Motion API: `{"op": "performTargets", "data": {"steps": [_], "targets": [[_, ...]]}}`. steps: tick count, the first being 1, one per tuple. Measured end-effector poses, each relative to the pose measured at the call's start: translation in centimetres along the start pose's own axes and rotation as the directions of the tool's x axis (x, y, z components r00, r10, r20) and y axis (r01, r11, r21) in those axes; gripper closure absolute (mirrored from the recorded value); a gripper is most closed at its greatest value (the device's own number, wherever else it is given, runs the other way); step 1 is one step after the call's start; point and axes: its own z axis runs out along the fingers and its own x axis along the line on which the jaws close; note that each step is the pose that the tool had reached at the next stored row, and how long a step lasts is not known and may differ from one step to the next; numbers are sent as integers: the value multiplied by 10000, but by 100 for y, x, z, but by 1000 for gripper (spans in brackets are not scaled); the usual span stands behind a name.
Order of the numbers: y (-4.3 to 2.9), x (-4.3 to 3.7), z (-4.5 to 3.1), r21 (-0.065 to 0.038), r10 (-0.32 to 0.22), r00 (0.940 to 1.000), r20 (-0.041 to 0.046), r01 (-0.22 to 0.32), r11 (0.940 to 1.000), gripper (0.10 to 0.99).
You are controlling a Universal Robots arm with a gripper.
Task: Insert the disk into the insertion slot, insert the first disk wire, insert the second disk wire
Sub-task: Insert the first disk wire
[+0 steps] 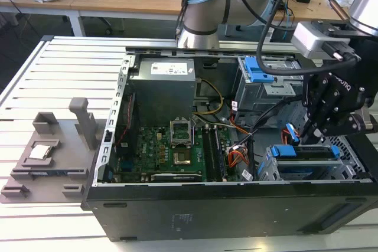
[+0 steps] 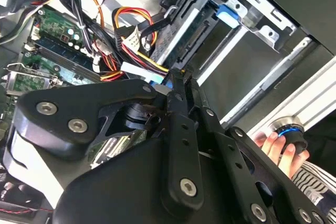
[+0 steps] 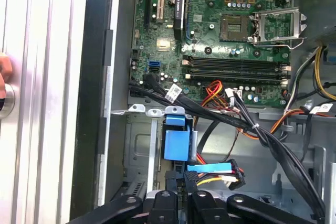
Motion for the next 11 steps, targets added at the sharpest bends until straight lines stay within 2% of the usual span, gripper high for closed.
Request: {"op": "performTargets", "data": {"steps": [3,5,8,11], "targets": [[1,25,5,0,4,10000,15,-4,10000,918],[1,25,5,4,31,9999,119,-31,10000,918],[-1,27,9,8,103,9993,356,-103,9999,918],[-20,27,21,-3,154,9988,455,-154,9999,918]]}}
